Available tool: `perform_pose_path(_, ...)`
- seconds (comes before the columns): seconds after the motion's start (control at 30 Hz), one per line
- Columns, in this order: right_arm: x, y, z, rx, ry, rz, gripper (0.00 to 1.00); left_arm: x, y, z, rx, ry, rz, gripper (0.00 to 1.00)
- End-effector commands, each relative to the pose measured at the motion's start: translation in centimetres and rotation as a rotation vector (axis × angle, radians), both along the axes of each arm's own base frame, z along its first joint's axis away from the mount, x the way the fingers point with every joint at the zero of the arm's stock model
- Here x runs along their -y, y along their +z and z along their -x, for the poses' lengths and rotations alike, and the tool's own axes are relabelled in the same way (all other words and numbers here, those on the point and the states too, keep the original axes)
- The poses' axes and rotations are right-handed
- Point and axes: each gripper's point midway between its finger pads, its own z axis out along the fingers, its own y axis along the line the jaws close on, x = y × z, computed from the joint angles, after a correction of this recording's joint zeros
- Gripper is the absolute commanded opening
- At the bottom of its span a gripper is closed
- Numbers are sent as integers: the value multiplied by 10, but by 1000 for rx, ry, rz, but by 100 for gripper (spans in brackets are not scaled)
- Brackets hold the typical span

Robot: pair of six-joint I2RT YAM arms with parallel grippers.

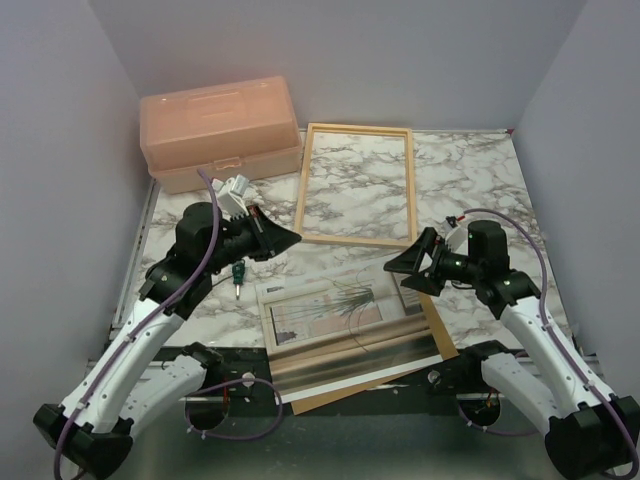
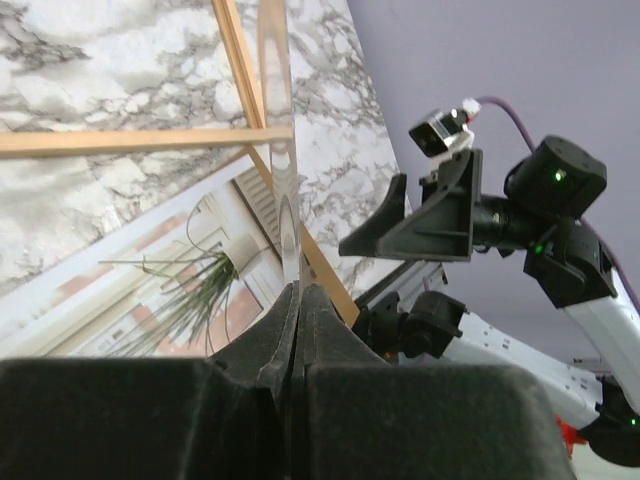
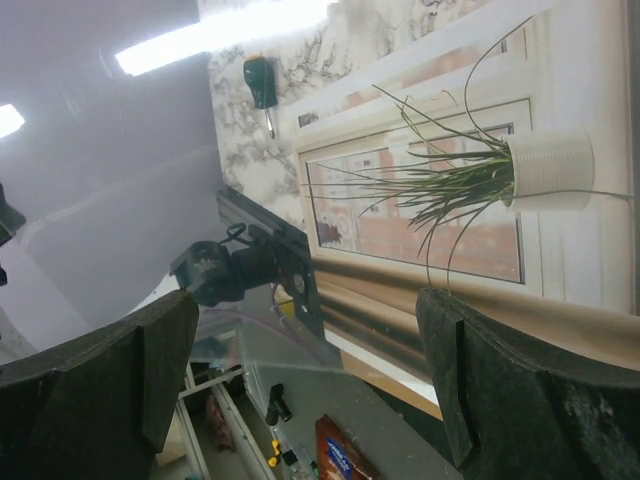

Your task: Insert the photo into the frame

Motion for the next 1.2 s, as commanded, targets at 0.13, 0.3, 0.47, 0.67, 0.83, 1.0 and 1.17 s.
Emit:
perform_pose_path(0.13,1,12,3,22,-15,-3,100,-22,2,-47,26,41,112,0)
perform_pose_path(0.3,2,8,6,14,-28,-11,100,-43,-25,-63,-47,99,190,0)
perform_pose_path(0.47,8,-5,1,-29,-83,18,100,-60,-54,-72,-101,215,217,0)
perform_pose_path(0.67,2,-27,-2,-89,-101,-10,100,-78,-93,-77,-164,382,263,0)
perform_pose_path(0.83,-6,-45,7,-124,-89,-8,100,-92,-120,-77,-226,505,285,0)
perform_pose_path(1.0,-23,-64,23,-158,-69,-44,100,-94,-139,-78,-297,541,298,0)
perform_pose_path(1.17,-43,-78,36,-165,-41,-43,100,-87,-149,-78,-344,507,311,0)
